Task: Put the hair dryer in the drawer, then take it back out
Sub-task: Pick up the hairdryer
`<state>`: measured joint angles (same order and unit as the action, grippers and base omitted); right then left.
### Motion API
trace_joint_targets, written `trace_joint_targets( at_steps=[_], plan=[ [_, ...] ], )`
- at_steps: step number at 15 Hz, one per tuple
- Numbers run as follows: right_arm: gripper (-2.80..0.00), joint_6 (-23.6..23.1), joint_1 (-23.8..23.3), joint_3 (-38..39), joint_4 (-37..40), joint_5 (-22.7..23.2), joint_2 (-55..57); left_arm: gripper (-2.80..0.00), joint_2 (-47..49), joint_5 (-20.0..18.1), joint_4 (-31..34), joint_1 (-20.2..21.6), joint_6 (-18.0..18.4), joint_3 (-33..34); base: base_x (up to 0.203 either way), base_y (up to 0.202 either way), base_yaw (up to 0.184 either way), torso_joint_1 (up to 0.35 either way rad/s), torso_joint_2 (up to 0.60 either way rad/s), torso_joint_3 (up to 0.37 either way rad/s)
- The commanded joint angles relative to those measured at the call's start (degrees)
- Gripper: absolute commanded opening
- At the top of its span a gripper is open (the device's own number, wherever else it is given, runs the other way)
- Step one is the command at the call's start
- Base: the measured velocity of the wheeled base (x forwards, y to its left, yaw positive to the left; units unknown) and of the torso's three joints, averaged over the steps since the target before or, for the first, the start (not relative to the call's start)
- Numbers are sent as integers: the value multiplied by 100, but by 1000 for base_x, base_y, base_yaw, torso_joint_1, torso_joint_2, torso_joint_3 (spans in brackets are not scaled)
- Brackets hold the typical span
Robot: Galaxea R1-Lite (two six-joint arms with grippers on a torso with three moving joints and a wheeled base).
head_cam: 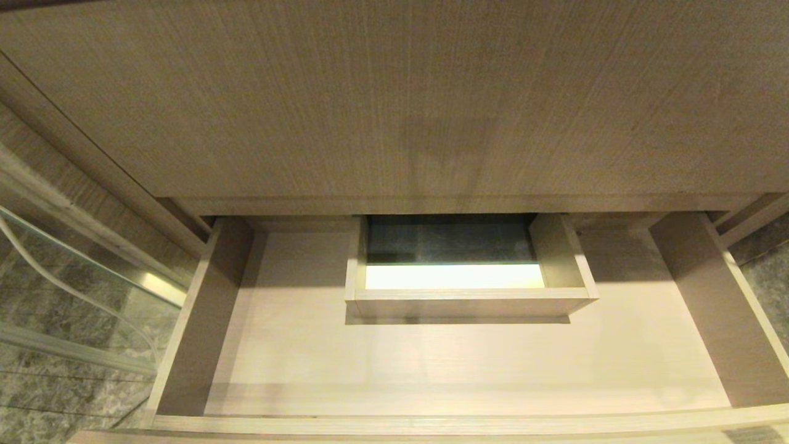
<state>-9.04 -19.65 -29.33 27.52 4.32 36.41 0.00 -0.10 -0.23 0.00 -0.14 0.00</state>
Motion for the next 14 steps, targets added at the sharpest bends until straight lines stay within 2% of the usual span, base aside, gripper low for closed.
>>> trace_joint_targets(
  at_steps=[1, 3, 5, 6, 9, 11, 13, 14],
  plan=[
    [-280, 444, 559, 987, -489, -840, -1435, -280, -9, 1, -3, 0, -3, 0, 0, 0, 0, 0, 0, 0],
    [-280, 642, 1229, 1785, -1270, -1296, -1879, -280, 0, 1, -3, 0, 6, 0, 0, 0, 0, 0, 0, 0],
    [-280, 680, 1476, 2461, -2390, -1539, -2037, -280, -8, 1, -3, 0, -3, 0, 0, 0, 0, 0, 0, 0],
    [-280, 683, 1704, 2540, -2592, -1627, -2161, -280, 0, 1, -3, 0, -3, 0, 0, 0, 0, 0, 0, 0],
    [-280, 725, 1891, 2682, -2854, -1684, -2822, -280, -1, 1, -3, 0, -3, 0, 0, 0, 0, 0, 0, 0],
    [-280, 545, 1934, 2704, -2877, -1460, -3095, -280, 0, 1, -3, 0, -3, 0, 0, 0, 0, 0, 0, 0],
    [-280, 310, 1944, 2821, -2939, -645, -3592, -280, -2, 1, -3, 0, -3, 0, 0, 0, 0, 0, 0, 0],
    [-280, 221, 1946, 2889, -3067, -476, -3694, -280, 0, 1, -3, 0, -1, 0, 0, 0, 0, 0, 0, 0]
  ],
)
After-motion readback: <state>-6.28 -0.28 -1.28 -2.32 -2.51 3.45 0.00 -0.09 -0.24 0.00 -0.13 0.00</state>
